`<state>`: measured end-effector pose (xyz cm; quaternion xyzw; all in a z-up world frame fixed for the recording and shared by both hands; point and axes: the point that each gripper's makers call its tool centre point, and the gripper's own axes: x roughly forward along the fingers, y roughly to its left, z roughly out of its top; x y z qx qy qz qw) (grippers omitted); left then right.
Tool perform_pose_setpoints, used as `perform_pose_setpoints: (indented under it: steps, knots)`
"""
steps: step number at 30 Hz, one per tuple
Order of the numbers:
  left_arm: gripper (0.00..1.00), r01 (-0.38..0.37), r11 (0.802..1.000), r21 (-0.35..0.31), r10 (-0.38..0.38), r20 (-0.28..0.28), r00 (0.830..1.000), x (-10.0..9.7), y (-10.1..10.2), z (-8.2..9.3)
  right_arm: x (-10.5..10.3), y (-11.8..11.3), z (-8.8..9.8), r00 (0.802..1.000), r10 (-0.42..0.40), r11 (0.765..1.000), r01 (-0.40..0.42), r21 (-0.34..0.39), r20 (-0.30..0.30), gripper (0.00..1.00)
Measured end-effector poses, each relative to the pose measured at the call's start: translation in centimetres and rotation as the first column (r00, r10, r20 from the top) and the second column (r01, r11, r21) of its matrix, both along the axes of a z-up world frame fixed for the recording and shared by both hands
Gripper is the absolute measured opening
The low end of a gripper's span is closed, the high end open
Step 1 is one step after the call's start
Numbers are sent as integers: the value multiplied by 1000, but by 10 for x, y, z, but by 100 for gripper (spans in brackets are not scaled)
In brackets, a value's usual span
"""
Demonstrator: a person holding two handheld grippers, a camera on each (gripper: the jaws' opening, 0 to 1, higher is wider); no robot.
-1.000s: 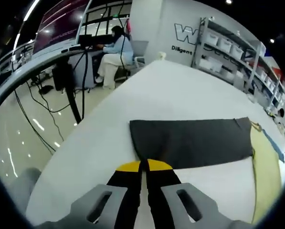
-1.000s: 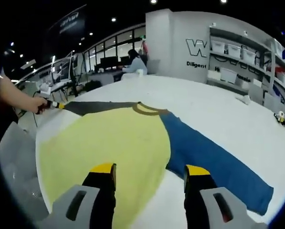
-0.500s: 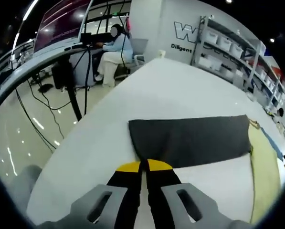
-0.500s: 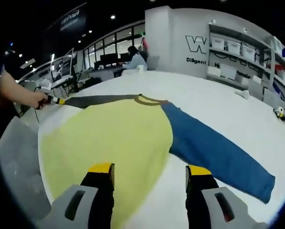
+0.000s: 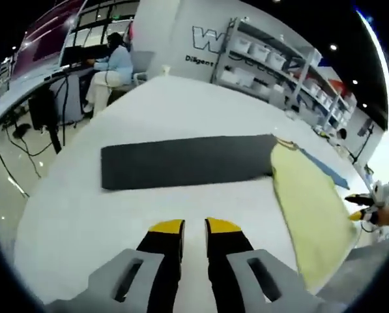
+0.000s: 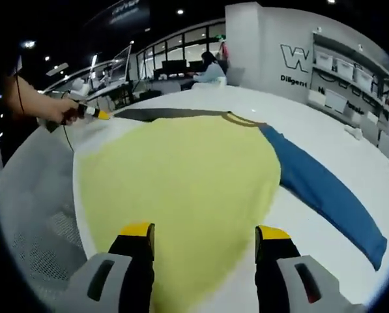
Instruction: Fold the garment on the visible template until the final outline fits inside the template.
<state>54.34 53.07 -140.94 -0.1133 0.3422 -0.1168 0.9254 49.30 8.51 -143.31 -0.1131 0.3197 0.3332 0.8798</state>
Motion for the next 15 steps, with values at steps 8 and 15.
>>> perform_pose_setpoints:
  steps: [8, 15]
  knots:
    - [13, 403, 915, -26, -404, -90, 910, -48, -89, -5, -34, -6, -7, 999, 38, 998, -39, -39, -29, 52]
    - [18, 613, 790, 13, -598, -206, 774, -87, -124, -25, -55, -16, -8, 999, 36, 997, -39, -63, -41, 46]
